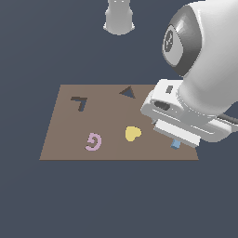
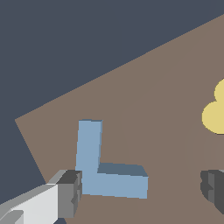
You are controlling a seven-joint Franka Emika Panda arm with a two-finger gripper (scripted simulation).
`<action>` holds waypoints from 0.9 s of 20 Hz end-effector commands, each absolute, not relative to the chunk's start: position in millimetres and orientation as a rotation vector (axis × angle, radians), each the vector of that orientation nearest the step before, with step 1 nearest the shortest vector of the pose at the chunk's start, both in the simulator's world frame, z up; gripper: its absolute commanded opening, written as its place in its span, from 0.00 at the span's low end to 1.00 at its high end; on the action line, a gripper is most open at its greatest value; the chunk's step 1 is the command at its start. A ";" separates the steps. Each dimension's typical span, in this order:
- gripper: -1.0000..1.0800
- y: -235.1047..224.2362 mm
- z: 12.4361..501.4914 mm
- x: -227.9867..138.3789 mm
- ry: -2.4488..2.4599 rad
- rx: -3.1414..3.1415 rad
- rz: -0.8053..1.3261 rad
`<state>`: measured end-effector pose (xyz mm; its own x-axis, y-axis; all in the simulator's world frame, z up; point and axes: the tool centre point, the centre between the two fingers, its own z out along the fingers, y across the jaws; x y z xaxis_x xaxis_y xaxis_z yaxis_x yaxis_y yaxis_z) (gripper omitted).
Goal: Insert a designated object into the corresponding slot on a board.
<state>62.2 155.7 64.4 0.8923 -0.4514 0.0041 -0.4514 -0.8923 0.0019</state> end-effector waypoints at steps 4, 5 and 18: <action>0.96 165.8 53.9 72.7 -0.808 3.035 0.002; 0.96 166.9 52.8 73.9 -0.816 3.033 0.001; 0.96 169.2 36.4 77.2 -0.837 3.028 0.000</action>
<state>77.4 169.5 42.0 0.8587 -0.5125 0.0010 -0.5125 -0.8587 -0.0009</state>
